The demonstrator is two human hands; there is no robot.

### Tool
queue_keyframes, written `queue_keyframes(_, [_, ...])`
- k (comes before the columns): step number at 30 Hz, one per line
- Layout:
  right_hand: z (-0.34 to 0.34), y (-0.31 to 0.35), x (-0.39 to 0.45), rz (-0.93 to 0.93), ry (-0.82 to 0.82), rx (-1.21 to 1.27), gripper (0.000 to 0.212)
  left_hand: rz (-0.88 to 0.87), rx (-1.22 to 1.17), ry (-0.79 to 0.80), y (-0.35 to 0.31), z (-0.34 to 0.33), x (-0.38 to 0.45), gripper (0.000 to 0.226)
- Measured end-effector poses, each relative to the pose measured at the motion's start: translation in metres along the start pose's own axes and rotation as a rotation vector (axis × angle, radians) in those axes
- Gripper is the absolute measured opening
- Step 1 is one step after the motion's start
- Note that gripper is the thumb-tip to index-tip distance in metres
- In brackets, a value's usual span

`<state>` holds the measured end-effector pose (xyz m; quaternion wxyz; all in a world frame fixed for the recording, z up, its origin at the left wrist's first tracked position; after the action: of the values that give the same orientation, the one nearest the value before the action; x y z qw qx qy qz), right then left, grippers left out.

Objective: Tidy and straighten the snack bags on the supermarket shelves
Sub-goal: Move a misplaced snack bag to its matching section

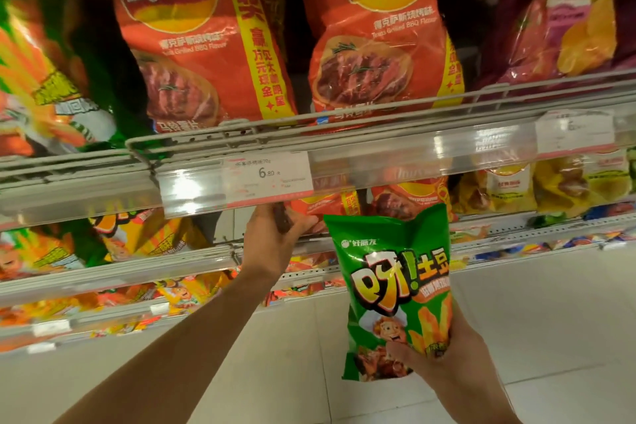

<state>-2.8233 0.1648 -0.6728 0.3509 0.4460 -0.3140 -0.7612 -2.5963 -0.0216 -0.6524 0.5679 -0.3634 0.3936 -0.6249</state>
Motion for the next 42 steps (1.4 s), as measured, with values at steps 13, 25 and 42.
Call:
queue_keyframes(13, [-0.126,0.045,-0.038,0.099,-0.018,-0.01,0.071,-0.26,0.92,0.004,0.074,0.151,-0.085,0.041])
queue_keyframes(25, [-0.201,0.151,0.01,0.287,-0.245,-0.124,0.074,-0.213,1.166,0.208,0.106,0.184,-0.075,0.077])
queue_keyframes(42, [-0.202,0.189,0.07,0.273,-0.13,-0.145,0.027,-0.147,1.117,0.23,0.096,0.189,-0.07,0.062])
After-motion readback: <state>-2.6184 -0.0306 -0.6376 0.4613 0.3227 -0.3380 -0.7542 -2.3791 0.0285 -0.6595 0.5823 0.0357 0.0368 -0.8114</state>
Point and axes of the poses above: each hand's wrist, its own x-axis towards the middle knuckle, its own z-axis out of the back of the hand, y = z × x, the point moved 1 cm from there along x, towards the middle knuckle, and after that the axes turned 6 degrees about -z, right-handed, at the moved point
